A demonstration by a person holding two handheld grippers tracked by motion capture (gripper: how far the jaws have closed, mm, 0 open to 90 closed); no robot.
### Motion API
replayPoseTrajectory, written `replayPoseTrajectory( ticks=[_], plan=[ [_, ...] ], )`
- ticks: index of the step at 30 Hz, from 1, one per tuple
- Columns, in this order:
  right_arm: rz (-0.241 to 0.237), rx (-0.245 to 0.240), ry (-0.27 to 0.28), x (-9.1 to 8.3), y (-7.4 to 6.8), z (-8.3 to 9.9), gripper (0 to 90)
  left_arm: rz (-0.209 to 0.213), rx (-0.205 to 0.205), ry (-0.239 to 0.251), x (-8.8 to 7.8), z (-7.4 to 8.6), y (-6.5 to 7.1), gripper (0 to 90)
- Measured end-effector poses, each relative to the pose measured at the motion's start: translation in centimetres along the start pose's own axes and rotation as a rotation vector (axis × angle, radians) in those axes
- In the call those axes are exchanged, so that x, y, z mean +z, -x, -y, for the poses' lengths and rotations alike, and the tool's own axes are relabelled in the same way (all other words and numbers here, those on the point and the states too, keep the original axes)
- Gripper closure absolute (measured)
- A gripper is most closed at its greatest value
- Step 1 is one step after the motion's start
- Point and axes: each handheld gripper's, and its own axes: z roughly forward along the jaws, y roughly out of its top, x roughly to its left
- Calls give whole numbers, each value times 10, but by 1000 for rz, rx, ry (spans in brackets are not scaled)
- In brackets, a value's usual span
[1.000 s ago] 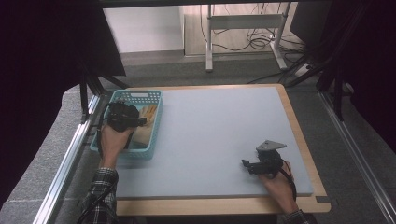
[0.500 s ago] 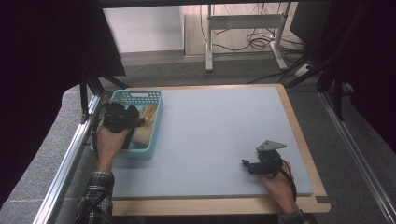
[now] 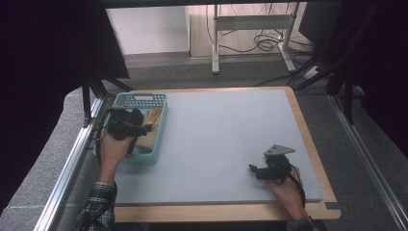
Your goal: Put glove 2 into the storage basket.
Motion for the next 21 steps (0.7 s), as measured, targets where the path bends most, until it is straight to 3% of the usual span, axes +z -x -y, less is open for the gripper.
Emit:
replayPoseTrajectory(
  ticks=[21],
  plan=[
    [0, 0, 0, 0, 0, 0, 179, 41, 72, 60, -26, 2, 25, 20]
  ],
)
